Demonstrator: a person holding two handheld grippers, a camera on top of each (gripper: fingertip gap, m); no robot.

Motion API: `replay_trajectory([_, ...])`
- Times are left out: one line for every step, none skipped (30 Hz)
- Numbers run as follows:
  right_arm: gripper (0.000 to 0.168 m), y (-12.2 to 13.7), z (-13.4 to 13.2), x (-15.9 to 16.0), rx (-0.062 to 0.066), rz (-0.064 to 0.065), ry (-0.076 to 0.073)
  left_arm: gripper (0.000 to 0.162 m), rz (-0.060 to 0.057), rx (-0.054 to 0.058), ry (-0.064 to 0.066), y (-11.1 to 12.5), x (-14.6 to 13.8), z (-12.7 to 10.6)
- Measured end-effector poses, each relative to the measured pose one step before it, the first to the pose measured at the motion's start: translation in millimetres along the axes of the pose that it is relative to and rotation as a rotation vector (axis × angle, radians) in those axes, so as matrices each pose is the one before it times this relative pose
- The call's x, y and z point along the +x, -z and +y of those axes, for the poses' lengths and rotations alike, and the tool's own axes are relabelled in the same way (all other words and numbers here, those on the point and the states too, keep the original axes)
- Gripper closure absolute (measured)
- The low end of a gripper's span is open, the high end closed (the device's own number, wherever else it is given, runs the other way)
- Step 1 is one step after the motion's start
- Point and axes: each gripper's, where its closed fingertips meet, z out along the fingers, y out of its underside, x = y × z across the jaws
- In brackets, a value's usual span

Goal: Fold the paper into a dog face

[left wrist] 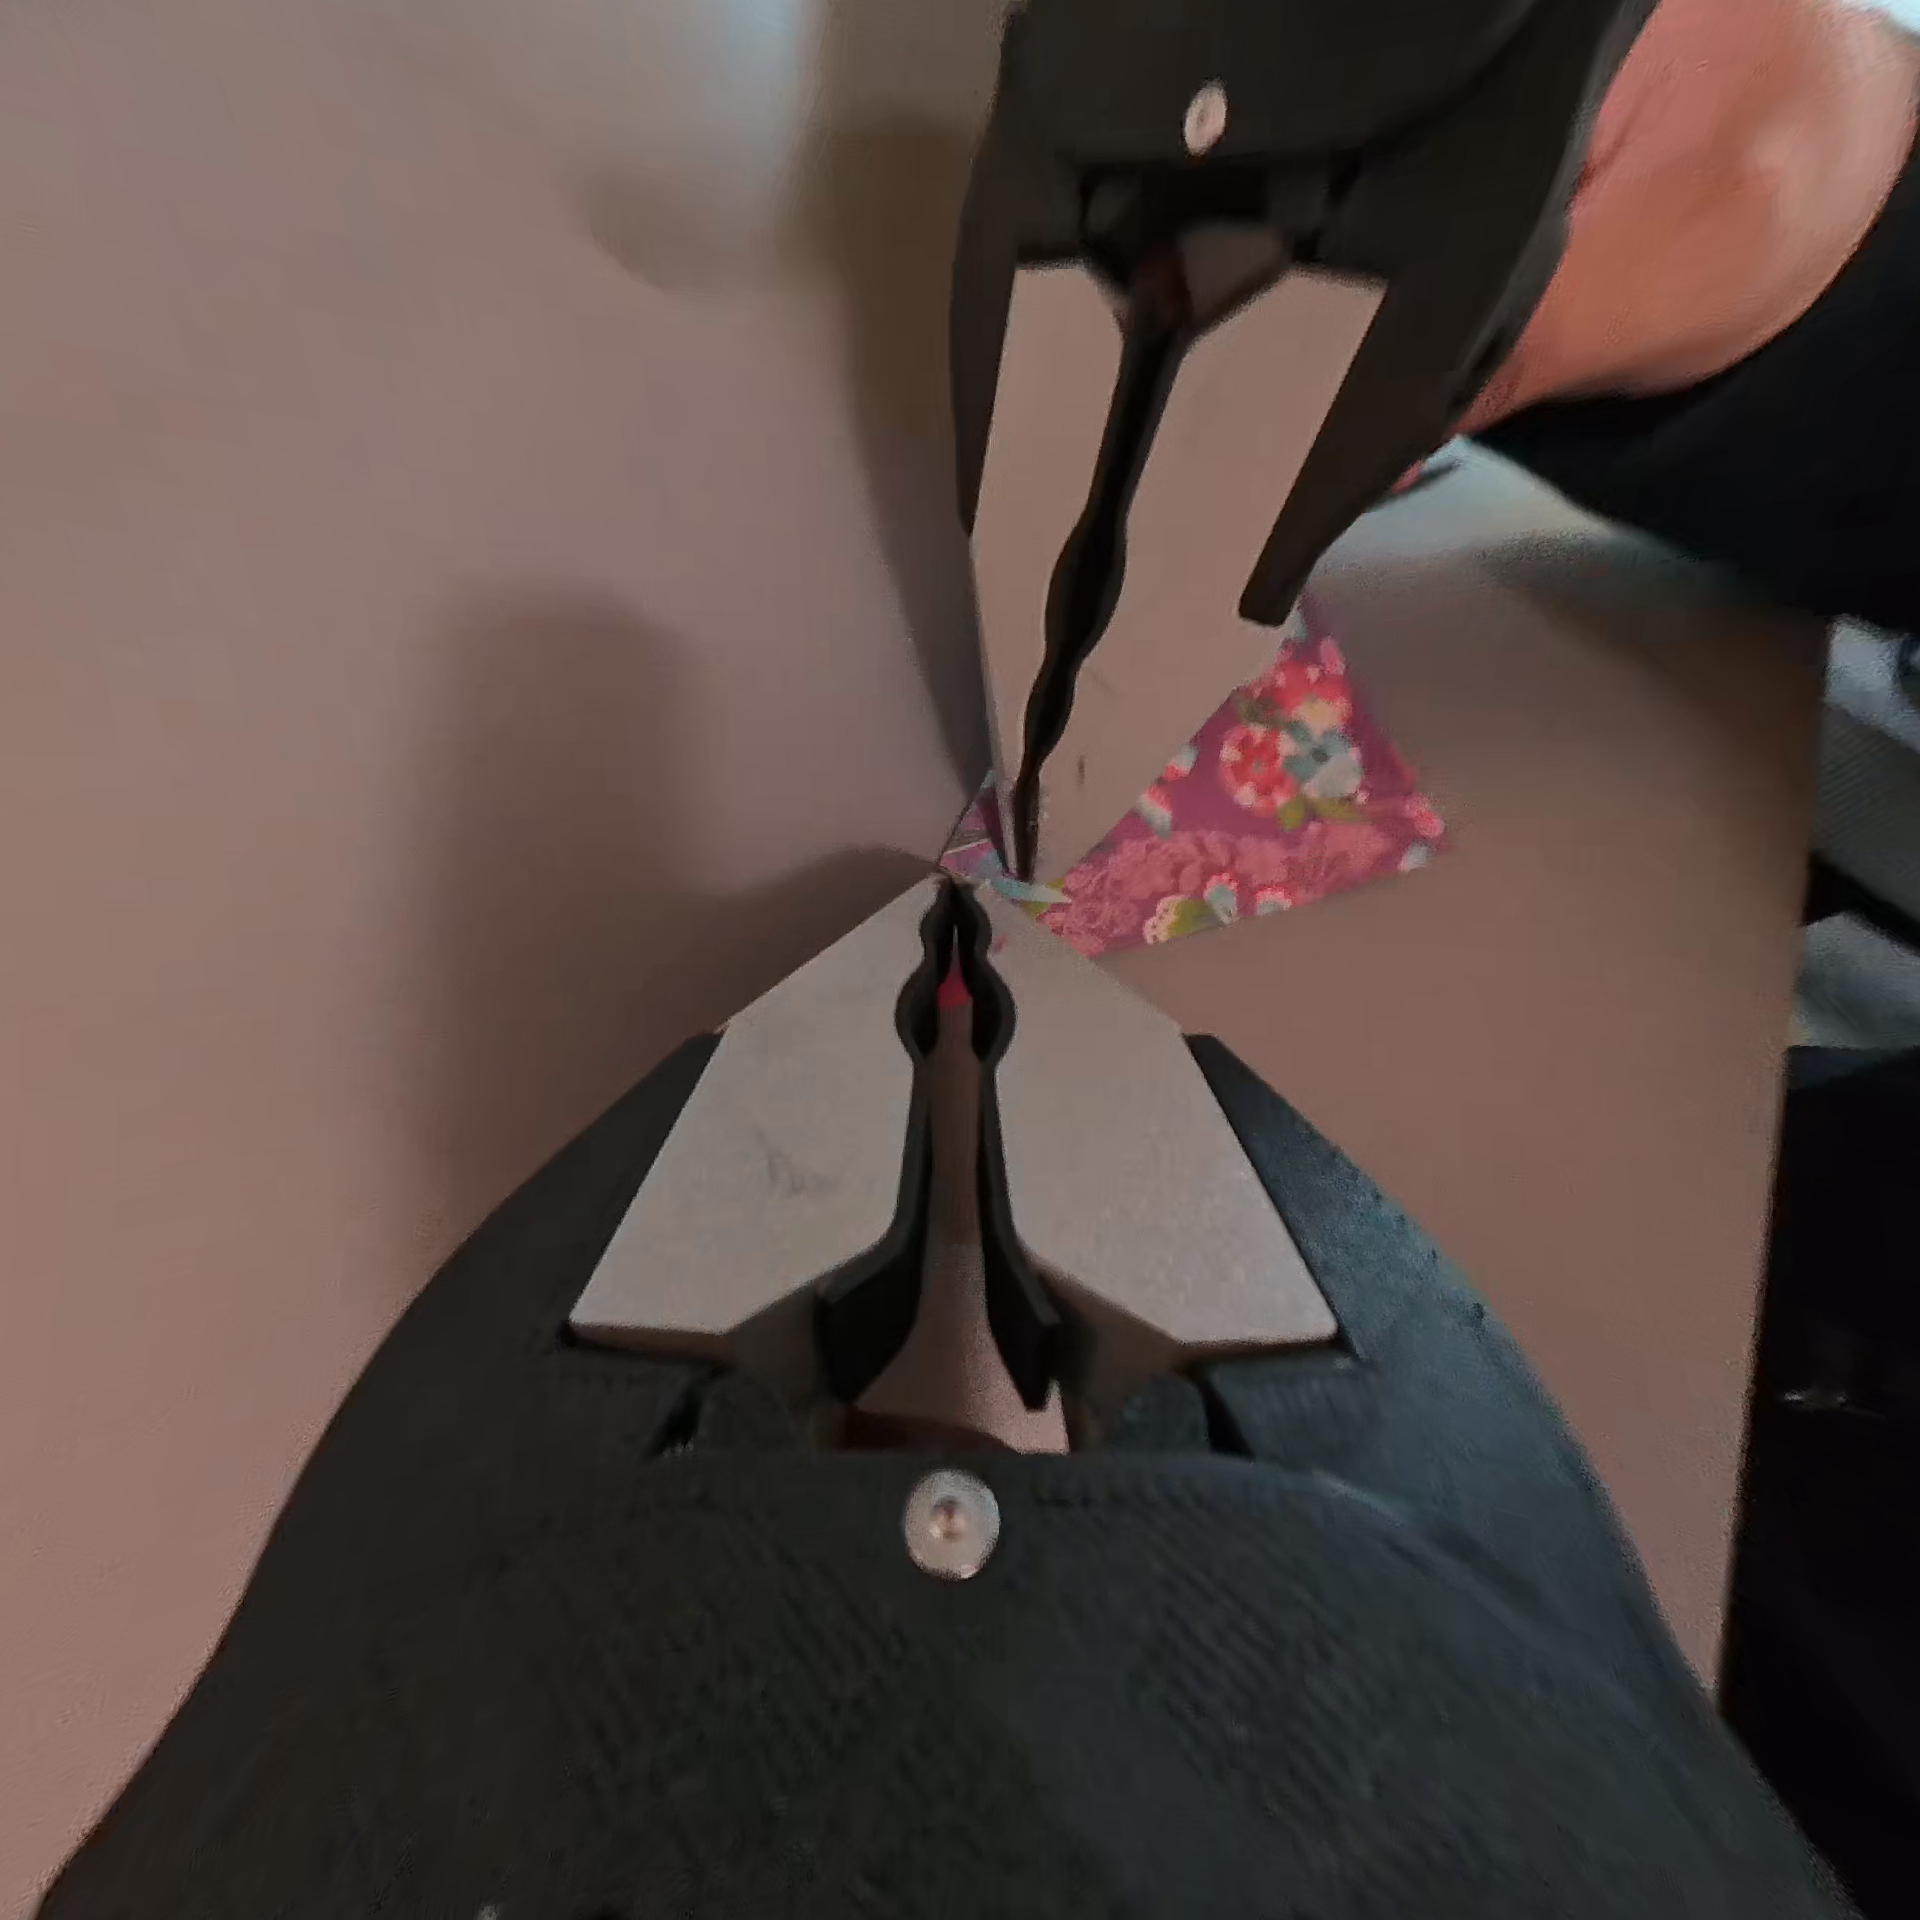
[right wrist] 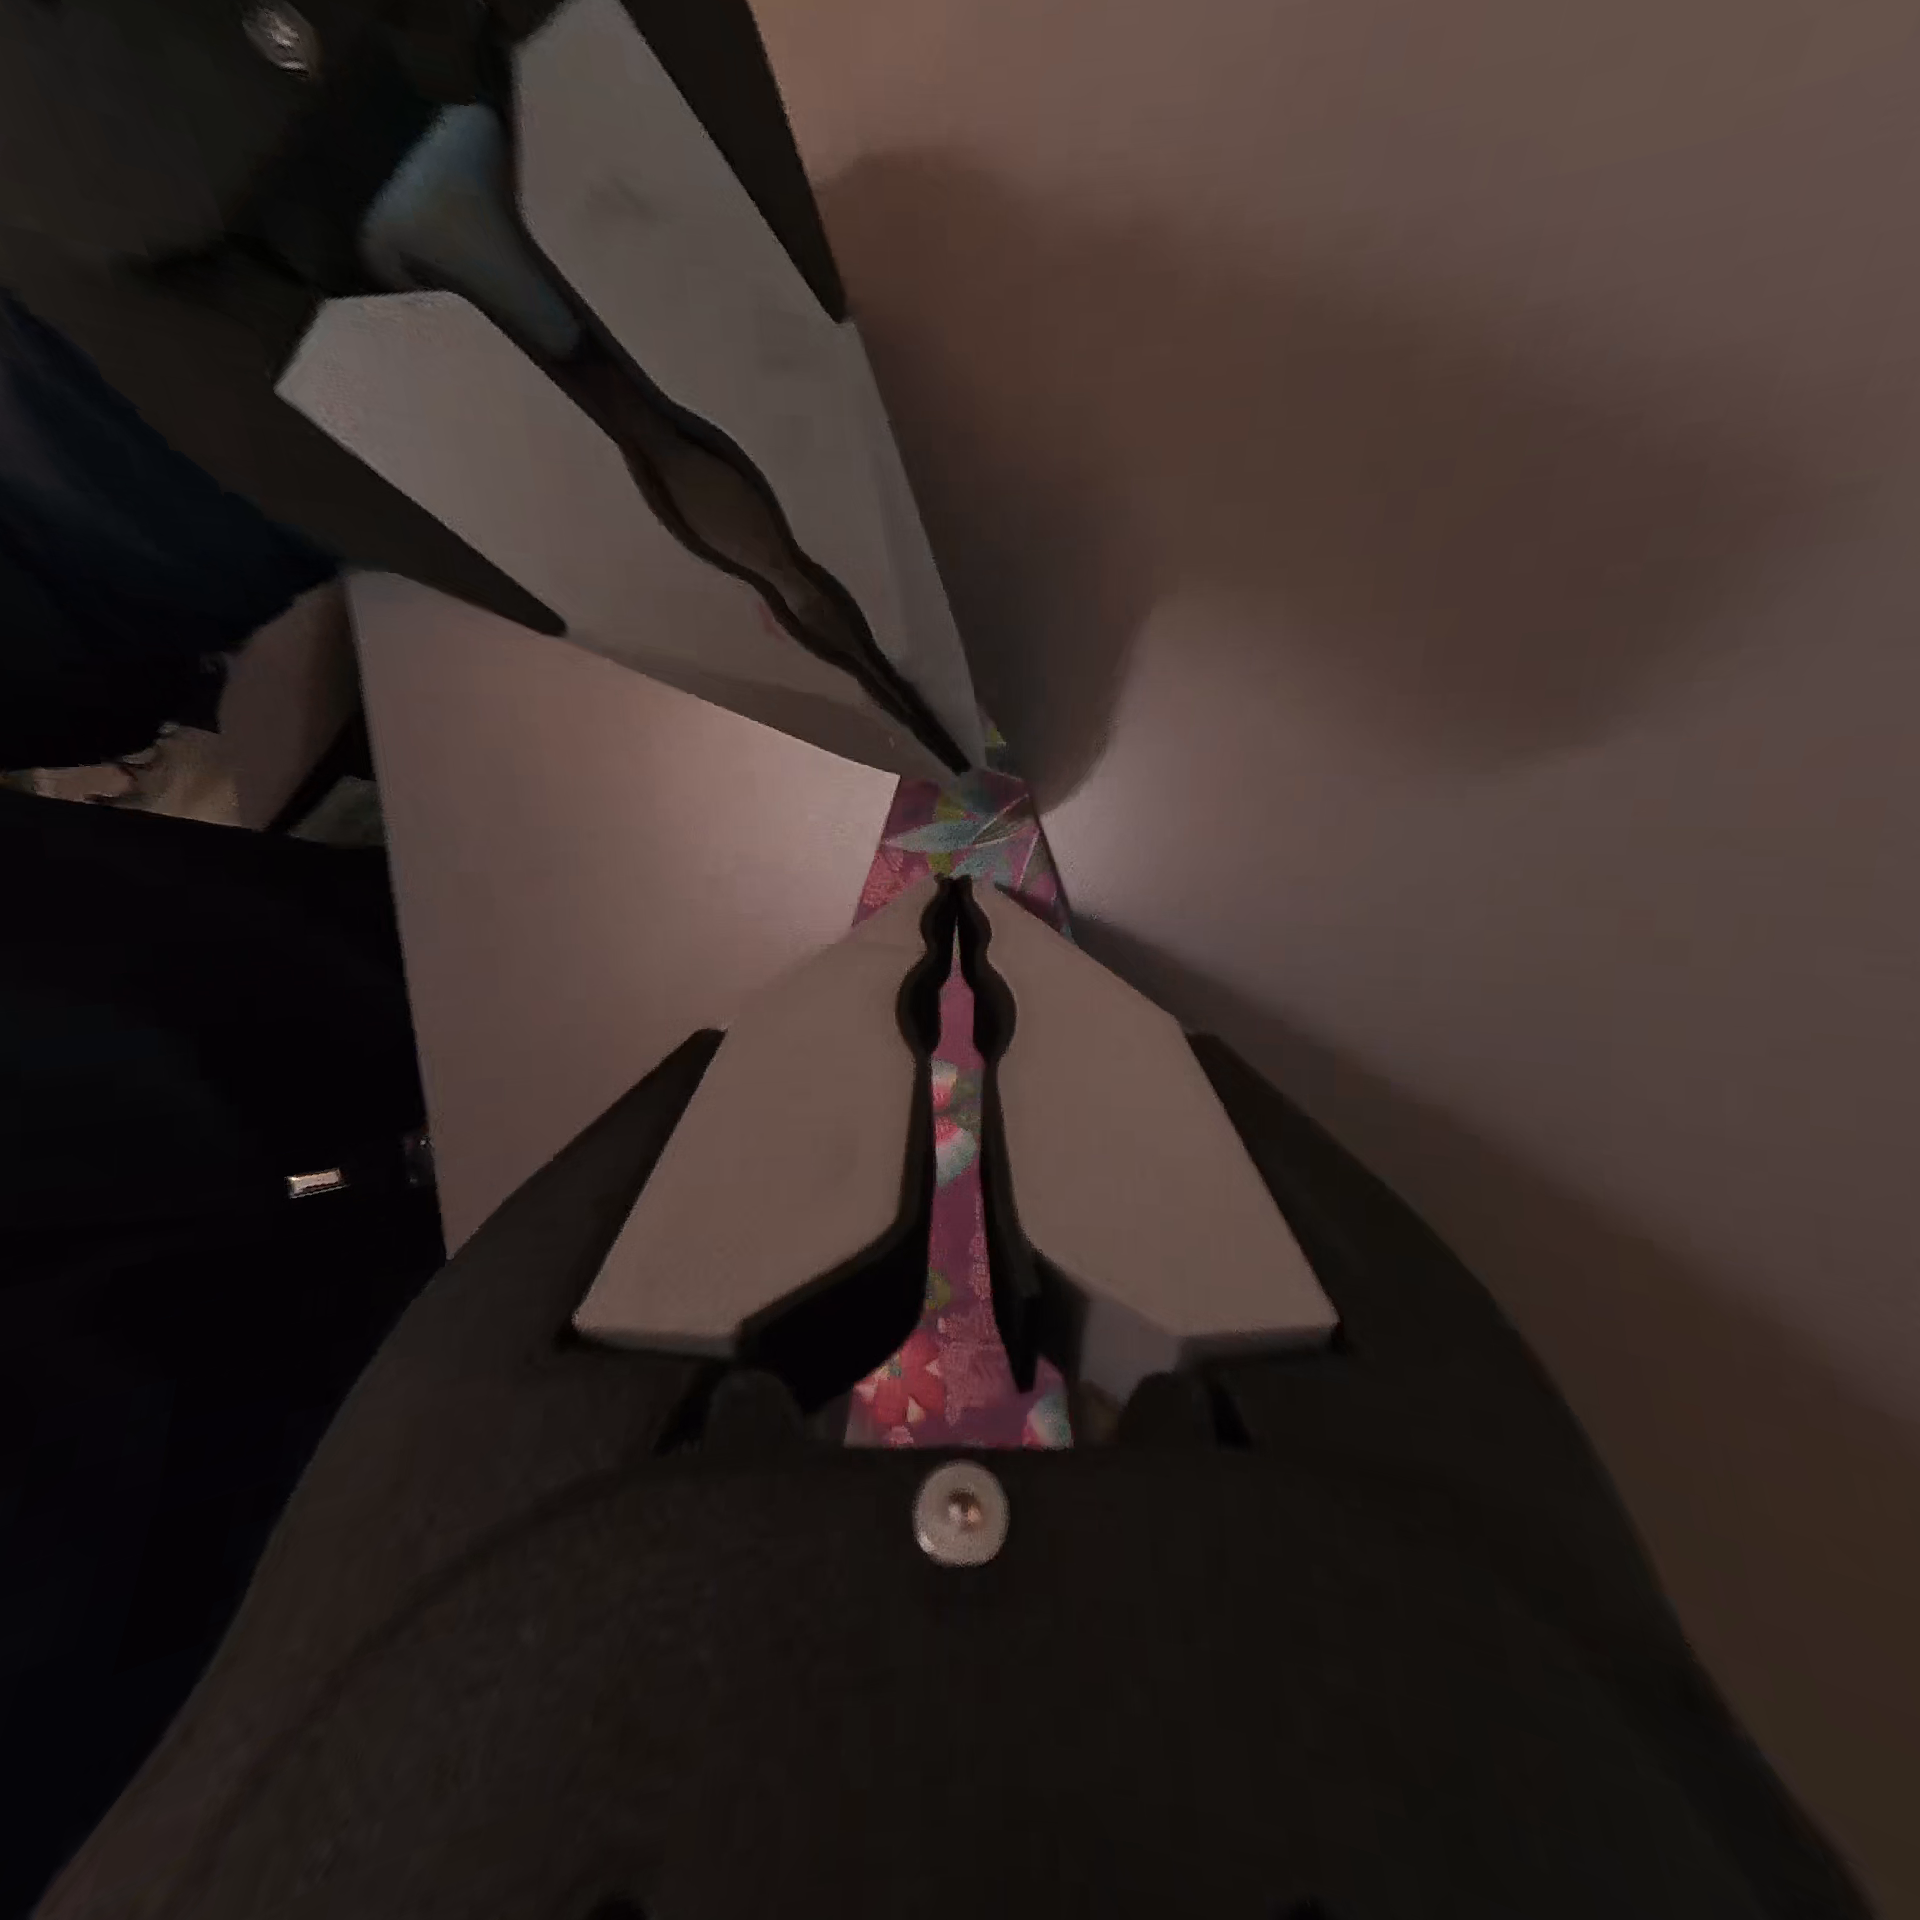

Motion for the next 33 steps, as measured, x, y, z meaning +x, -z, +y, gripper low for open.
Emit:
replay_trajectory([0.168, -0.72, -1.17, -0.15, 0.0180, -0.0132, -0.0077, 0.162, 0.0086, 0.0228, 0.0297, 5.95, -1.77, -3.05])
replay_trajectory([0.168, -0.08, -0.30, 0.08, 0.0167, -0.0148, -0.0097, 0.162, 0.0084, 0.0203, 0.0261, 6.52, -1.75, -2.13])
replay_trajectory([0.168, 0.13, -0.03, -0.16, 0.0175, -0.0163, -0.0077, 0.162, 0.0059, 0.0129, 0.0230, 6.16, -2.03, -0.39])
replay_trajectory([0.168, 0.30, 0.12, 0.07, 0.0168, -0.0154, -0.0057, 0.162, 0.0000, 0.0001, 0.0229, 5.18, -3.15, 2.17])
replay_trajectory([0.168, 0.44, 0.28, 0.14, 0.0138, -0.0133, -0.0066, 0.162, -0.0074, -0.0081, 0.0233, 3.79, -4.46, 3.74])
replay_trajectory([0.168, 0.53, 0.25, 0.22, 0.0105, -0.0096, -0.0058, 0.162, -0.0104, -0.0033, 0.0289, 2.30, -4.79, 2.98])
replay_trajectory([0.168, 0.45, 0.26, 0.40, 0.0086, -0.0057, -0.0025, 0.162, -0.0038, 0.0041, 0.0398, 0.38, -3.42, 1.55])
replay_trajectory([0.168, 0.30, 0.00, 0.20, 0.0065, -0.0043, -0.0005, 0.162, 0.0211, 0.0081, 0.0464, -1.04, 1.07, 0.59])
replay_trajectory([0.168, 0.02, 0.07, -0.02, 0.0039, -0.0033, 0.0002, 0.162, 0.0359, 0.0057, 0.0496, -2.40, 3.99, 0.52])
replay_trajectory([0.168, 0.08, 0.20, -0.05, 0.0013, -0.0011, 0.0015, 0.162, 0.0307, 0.0006, 0.0522, -3.31, 3.63, 0.70])
replay_trajectory([0.168, 0.20, 0.31, 0.01, -0.0006, 0.0013, 0.0033, 0.162, 0.0153, -0.0060, 0.0549, -4.12, 1.69, 1.40])
replay_trajectory([0.168, 0.21, 0.43, 0.09, -0.0011, 0.0030, 0.0044, 0.162, 0.0057, -0.0147, 0.0510, -4.25, 0.54, 2.56])
replay_trajectory([0.168, 0.49, 0.48, 0.17, -0.0018, 0.0041, 0.0045, 0.162, -0.0027, -0.0226, 0.0455, -3.84, -0.67, 3.50])
replay_trajectory([0.168, 0.58, 0.35, 0.35, -0.0018, 0.0053, 0.0038, 0.162, -0.0140, -0.0163, 0.0411, -2.59, -1.89, 2.14])
replay_trajectory([0.168, 0.70, 0.22, 0.80, -0.0006, 0.0066, 0.0026, 0.162, -0.0130, 0.0004, 0.0380, -0.69, -1.53, -0.47])
replay_trajectory([0.168, 0.78, 0.11, 0.83, 0.0002, 0.0064, 0.0011, 0.162, -0.0056, 0.0118, 0.0315, 0.94, -0.05, -2.39])
replay_trajectory([0.168, 0.76, 0.04, 1.02, 0.0002, 0.0055, -0.0001, 0.162, -0.0019, 0.0199, 0.0277, 2.18, 0.92, -3.80])
replay_trajectory([0.168, 0.66, -0.02, 0.81, 0.0007, 0.0043, 0.0002, 0.162, 0.0006, 0.0269, 0.0259, 2.75, 1.54, -4.97])
replay_trajectory([0.168, 0.40, -0.04, 0.62, 0.0010, 0.0021, 0.0009, 0.162, 0.0045, 0.0229, 0.0231, 2.42, 2.03, -4.43])
replay_trajectory([0.168, 0.14, 0.06, 0.16, 0.0005, -0.0008, 0.0003, 0.162, 0.0069, 0.0149, 0.0217, 1.39, 2.22, -3.18])
replay_trajectory([0.168, 0.03, 0.04, 0.05, 0.0005, -0.0017, -0.0007, 0.162, 0.0076, 0.0081, 0.0216, 0.20, 1.74, -1.84])
replay_trajectory([0.168, -0.05, -0.04, -0.11, 0.0007, -0.0013, -0.0008, 0.161, 0.0042, 0.0026, 0.0205, -0.92, 0.78, -0.61])
replay_trajectory([0.168, -0.03, -0.01, 0.02, 0.0010, -0.0006, 0.0002, 0.152, -0.0052, -0.0015, 0.0181, -1.74, -1.08, 0.33])
replay_trajectory([0.168, 0.00, 0.04, 0.04, 0.0013, -0.0002, 0.0000, 0.142, 0.0178, -0.0013, 0.0154, -1.41, 2.50, 0.41])
replay_trajectory([0.168, -0.02, 0.01, 0.04, 0.0009, -0.0001, -0.0007, 0.133, -0.0061, 0.0024, 0.0149, -1.19, -0.68, -0.27])
replay_trajectory([0.168, 0.08, 0.02, 0.08, 0.0004, 0.0002, 0.0002, 0.124, -0.0232, 0.0091, -0.0095, -0.86, -2.36, -0.65])
replay_trajectory([0.168, 0.02, -0.02, 0.06, 0.0003, 0.0009, 0.0014, 0.114, -0.0271, 0.0037, -0.0175, -0.44, -2.40, 0.27])
replay_trajectory([0.168, 0.12, 0.00, 0.07, 0.0004, 0.0014, 0.0017, 0.116, -0.0170, 0.0020, -0.0116, -0.51, -0.77, 0.55])
replay_trajectory([0.168, -0.02, 0.08, 0.04, 0.0000, 0.0009, 0.0004, 0.115, -0.0051, -0.0027, -0.0016, -0.44, 0.94, 0.91])
replay_trajectory([0.168, 0.03, -0.07, 0.05, -0.0001, 0.0000, -0.0009, 0.115, -0.0010, -0.0068, 0.0010, -0.57, 1.46, 1.45])
replay_trajectory([0.168, 0.03, 0.04, 0.04, 0.0005, -0.0013, -0.0017, 0.115, -0.0015, -0.0083, -0.0019, -0.98, 1.44, 1.63])
replay_trajectory([0.168, -0.02, -0.02, -0.03, 0.0007, -0.0024, -0.0028, 0.116, -0.0021, -0.0103, -0.0026, -1.24, 1.49, 1.90])
replay_trajectory([0.168, 0.05, 0.00, -0.05, 0.0005, -0.0028, -0.0034, 0.117, -0.0022, -0.0105, -0.0047, -1.49, 1.70, 1.94])
